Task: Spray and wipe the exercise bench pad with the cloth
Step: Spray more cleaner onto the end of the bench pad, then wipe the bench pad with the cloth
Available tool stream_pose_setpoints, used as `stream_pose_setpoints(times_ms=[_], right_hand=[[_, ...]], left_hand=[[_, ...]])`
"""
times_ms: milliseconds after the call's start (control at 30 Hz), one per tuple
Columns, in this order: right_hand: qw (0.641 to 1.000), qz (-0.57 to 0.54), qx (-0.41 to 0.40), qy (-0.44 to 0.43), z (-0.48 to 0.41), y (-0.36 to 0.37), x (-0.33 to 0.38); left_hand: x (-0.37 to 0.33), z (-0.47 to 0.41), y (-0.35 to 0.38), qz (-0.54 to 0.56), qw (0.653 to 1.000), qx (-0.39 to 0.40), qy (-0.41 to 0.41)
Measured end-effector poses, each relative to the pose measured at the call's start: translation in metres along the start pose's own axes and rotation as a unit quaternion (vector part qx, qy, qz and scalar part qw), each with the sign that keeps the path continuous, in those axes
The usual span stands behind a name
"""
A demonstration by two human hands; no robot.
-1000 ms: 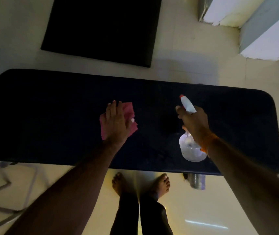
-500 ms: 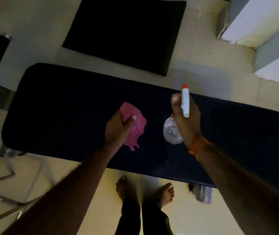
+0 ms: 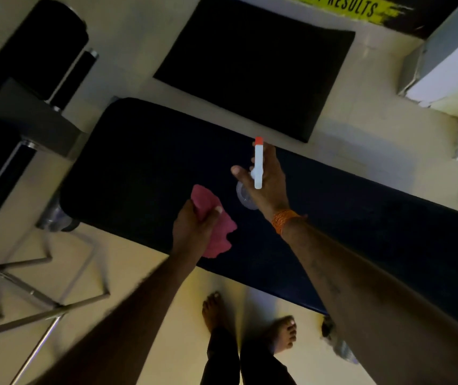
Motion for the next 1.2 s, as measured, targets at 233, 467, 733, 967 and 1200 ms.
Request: stream_pose_setpoints(times_ms=[233,467,733,967,1200], right_hand=[[0.998,0.028,0.041,0.032,0.029,-0.024,-0.028],[0.964,-0.095,0.026,0.248,0.126,-0.072,-0.1],[0.891,-0.304,0.072,0.33,0.184,-0.116,-0.15],[0.943,-0.177,-0.161,0.23,0.185,-0.237,-0.188],[0.956,-0.109,-0.165,0.219,0.197,-0.315,-0.238]], left_hand=[[0.006,0.01,0.029,0.01,0.999,0.035,-0.032],[0.009,0.043,0.097,0.084,0.972,0.178,-0.128],[-0.009,0.083,0.199,0.162,0.917,0.323,-0.166],[-0.035,0.106,0.274,0.018,0.972,0.231,-0.032],[-0.049,0.13,0.381,-0.046,0.952,0.303,-0.01]])
Point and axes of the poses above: each hand's wrist, its own z-axis away from the middle knuckle, its own y-axis out of the palm, x = y × z, the point moved 8 cm from there along -z, towards the middle knuckle, and after that the axes turned 8 degrees about z, right-handed, at the moved point
